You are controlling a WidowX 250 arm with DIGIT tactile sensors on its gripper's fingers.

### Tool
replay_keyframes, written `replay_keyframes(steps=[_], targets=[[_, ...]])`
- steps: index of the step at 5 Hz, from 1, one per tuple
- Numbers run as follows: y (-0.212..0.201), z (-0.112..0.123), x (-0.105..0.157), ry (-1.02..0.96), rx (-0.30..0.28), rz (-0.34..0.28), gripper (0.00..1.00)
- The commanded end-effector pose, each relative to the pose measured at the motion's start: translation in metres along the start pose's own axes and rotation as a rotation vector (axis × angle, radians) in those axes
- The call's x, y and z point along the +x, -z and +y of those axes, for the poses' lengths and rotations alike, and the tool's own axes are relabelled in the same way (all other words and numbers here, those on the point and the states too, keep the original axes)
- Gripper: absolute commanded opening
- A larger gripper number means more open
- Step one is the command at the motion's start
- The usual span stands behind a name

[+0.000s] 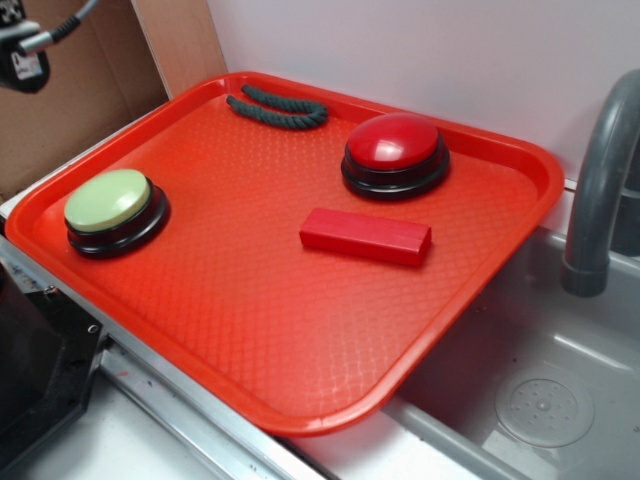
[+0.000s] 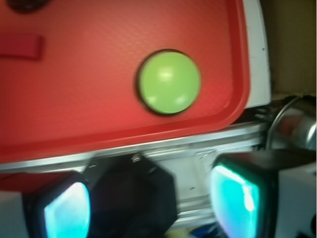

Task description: Push the green button.

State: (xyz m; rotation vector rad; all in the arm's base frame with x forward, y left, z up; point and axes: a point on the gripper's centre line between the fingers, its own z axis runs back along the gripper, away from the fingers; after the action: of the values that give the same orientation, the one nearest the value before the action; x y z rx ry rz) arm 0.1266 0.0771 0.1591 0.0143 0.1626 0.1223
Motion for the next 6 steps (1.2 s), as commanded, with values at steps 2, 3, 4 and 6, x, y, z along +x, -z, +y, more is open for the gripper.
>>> replay_keyframes(steps=[2,3,4,6], targets=[[0.071,0.013,0.051,0.209,0.085,-0.188,1.0],[0.078,-0.007,0.061,0.225,0.099,-0.202,1.0],[0.087,-0.01,0.067,0.228,0.091,-0.201,1.0],[0.104,-0.004,0.073,0.224,0.079,-0.147,1.0]])
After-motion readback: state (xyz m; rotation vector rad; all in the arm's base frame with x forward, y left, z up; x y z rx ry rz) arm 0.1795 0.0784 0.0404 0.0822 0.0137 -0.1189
